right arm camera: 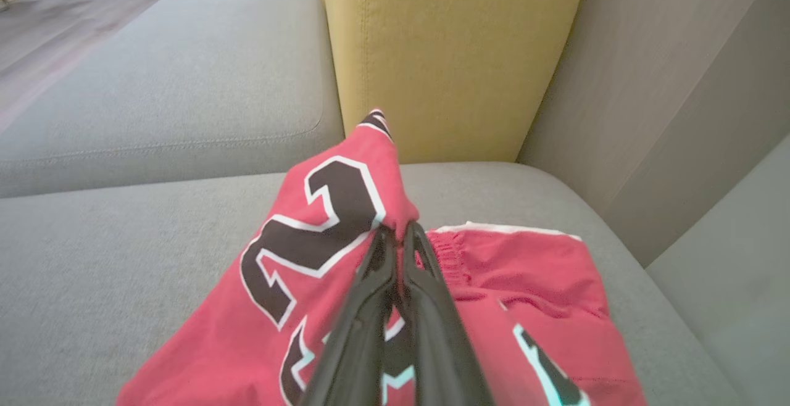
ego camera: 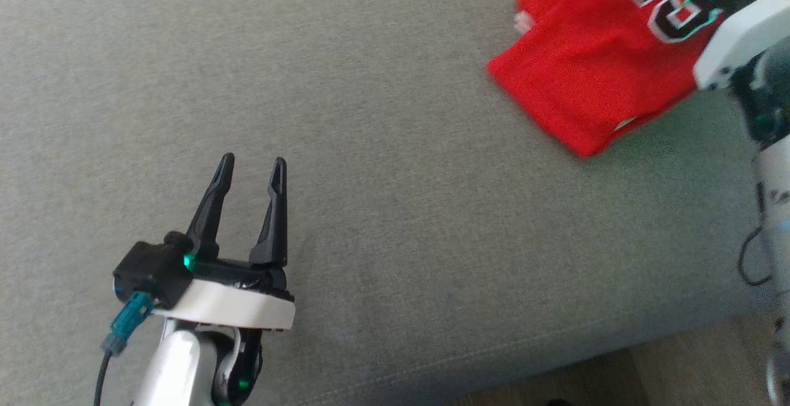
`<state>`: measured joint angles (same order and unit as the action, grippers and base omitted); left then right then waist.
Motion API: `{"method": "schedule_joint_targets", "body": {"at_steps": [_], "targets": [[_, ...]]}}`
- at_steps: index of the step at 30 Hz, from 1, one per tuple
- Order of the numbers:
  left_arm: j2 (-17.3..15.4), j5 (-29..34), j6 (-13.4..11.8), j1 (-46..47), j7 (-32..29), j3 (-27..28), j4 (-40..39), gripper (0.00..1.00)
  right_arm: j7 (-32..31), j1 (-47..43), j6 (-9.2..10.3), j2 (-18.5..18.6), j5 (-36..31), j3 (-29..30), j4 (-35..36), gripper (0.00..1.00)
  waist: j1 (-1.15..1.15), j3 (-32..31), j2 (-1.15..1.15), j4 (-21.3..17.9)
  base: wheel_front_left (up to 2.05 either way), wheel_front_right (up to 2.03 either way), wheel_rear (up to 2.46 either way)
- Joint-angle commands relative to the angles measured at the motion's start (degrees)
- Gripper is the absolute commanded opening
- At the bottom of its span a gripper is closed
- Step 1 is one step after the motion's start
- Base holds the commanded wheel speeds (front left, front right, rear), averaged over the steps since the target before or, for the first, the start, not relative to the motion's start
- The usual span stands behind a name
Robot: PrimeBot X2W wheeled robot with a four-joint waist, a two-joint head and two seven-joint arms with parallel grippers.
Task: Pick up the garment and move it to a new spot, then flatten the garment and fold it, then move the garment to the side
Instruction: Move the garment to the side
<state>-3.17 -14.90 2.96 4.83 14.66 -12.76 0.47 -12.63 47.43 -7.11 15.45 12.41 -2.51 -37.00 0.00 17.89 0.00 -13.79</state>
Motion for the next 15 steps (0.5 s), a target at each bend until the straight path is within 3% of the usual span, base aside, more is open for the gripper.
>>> {"method": "schedule_joint_targets", "body": {"at_steps": [1, 15], "targets": [[0.22, -0.37, -0.25, 0.37, 0.34, 1.31, -2.04, 1.0, 0.85, 2.67, -0.37, 1.11, -0.93, 0.59, 0.82, 0.0, 0.0, -0.58, 0.0, 1.0, 0.0, 0.0, 0.0], [0.28, -0.99, -0.72, 0.49, 0.34, -0.2, -2.8, 1.0, 3.39, 9.34, -0.37, 11.32, -11.92, 12.93, -9.34, 0.0, 0.0, 1.23, 0.0, 5.46, 0.0, 0.0, 0.0]]}}
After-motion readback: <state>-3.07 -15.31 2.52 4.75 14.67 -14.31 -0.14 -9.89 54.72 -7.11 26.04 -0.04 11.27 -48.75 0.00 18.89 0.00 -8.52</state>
